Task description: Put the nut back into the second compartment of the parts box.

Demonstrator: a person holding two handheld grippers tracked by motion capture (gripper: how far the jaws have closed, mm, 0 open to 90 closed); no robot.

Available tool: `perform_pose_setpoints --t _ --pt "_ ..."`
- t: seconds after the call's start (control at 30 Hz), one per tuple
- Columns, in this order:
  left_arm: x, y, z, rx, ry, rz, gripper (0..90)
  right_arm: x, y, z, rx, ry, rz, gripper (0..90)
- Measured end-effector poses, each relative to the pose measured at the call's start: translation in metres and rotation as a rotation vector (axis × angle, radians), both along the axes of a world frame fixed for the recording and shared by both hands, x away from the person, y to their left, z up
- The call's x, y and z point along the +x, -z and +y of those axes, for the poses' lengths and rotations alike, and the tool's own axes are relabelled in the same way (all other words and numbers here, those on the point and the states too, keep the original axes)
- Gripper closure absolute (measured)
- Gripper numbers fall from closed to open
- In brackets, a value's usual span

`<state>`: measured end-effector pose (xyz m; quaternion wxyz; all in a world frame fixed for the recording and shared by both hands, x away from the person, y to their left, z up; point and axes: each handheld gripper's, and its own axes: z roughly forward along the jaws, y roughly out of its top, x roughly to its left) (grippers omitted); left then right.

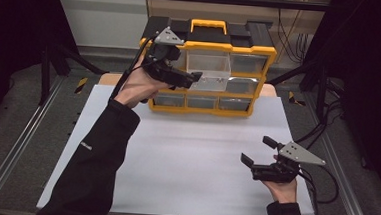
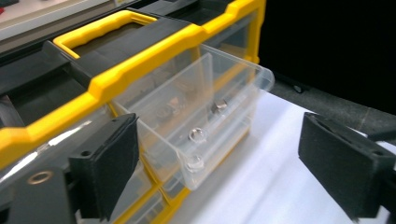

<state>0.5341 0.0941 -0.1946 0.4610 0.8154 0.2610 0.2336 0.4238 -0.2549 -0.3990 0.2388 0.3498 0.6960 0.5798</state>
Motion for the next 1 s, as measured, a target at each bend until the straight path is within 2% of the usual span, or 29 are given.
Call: perform_pose_setpoints --t 0.2,0.3,0.43,0.57,0.83,1.0 --pt "-0.017 0.008 0.009 -0.019 0.013 -0.013 8.0 0.000 0.000 -0.001 0.000 0.005 0.001 0.4" --pt "-0.025 0.013 0.013 -0.011 0.021 -0.024 8.0 0.000 -0.001 -0.001 -0.004 0.008 0.004 0.4" --pt "-0.032 0.020 0.017 -0.045 0.028 -0.032 8.3 0.000 0.000 0.000 -0.003 0.005 0.005 0.4" --pt "-0.039 0.027 0.020 -0.050 0.040 -0.038 8.7 0.000 0.000 0.000 -0.010 0.005 0.004 0.4" --pt "-0.044 0.047 0.021 -0.052 0.040 -0.039 10.0 0.001 0.001 0.000 -0.012 0.007 0.008 0.4" --pt "-0.043 0.058 0.019 -0.030 0.022 -0.049 14.6 0.001 0.001 0.000 -0.015 0.009 0.010 0.4"
